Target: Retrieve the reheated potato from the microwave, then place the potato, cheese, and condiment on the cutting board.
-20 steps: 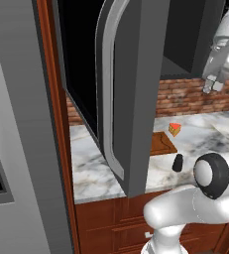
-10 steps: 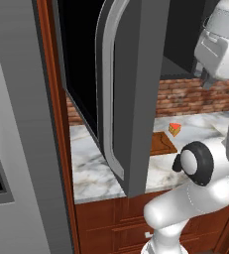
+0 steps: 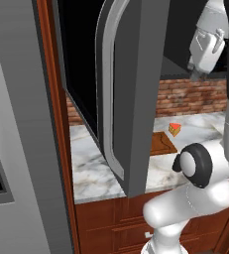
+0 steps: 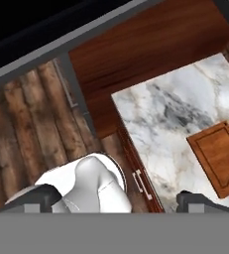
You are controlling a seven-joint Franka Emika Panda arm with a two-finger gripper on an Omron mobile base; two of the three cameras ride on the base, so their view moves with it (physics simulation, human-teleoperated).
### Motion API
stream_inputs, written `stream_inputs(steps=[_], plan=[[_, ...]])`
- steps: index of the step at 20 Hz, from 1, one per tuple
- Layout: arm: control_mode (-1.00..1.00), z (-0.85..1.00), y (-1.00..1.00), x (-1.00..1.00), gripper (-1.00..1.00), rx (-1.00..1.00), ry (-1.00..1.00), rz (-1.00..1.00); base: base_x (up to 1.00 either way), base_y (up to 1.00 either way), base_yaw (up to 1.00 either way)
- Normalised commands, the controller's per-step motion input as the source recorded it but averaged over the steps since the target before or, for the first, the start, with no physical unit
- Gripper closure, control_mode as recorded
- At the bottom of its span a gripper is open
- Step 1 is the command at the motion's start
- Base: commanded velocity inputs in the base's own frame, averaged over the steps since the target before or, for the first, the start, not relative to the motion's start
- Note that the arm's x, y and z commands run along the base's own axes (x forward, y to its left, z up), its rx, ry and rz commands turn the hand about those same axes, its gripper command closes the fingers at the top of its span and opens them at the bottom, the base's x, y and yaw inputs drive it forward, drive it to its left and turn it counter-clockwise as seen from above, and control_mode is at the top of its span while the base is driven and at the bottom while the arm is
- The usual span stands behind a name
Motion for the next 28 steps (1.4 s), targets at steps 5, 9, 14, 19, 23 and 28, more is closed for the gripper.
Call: stream_inputs(steps=[5, 9, 14, 19, 23, 28], plan=[[-1.0, -0.38, 0.0, 0.11, -1.0, 0.04, -0.16, -0.16, 0.0, 0.0, 0.0], [-1.0, -0.02, 0.0, 0.33, -1.0, 0.0, -0.16, -0.15, 0.0, 0.0, 0.0], [-1.0, 0.06, 0.0, 0.41, -1.0, 0.0, -0.34, -0.1, 0.0, 0.0, 0.0], [-1.0, 0.09, 0.0, 0.55, -1.0, 0.02, -0.16, -0.15, 0.0, 0.0, 0.0], [-1.0, 0.16, 0.0, 0.64, -1.0, 0.1, -0.01, -0.16, 0.0, 0.0, 0.0], [-1.0, 0.22, 0.0, 0.65, -1.0, 0.2, 0.03, -0.09, 0.0, 0.0, 0.0]])
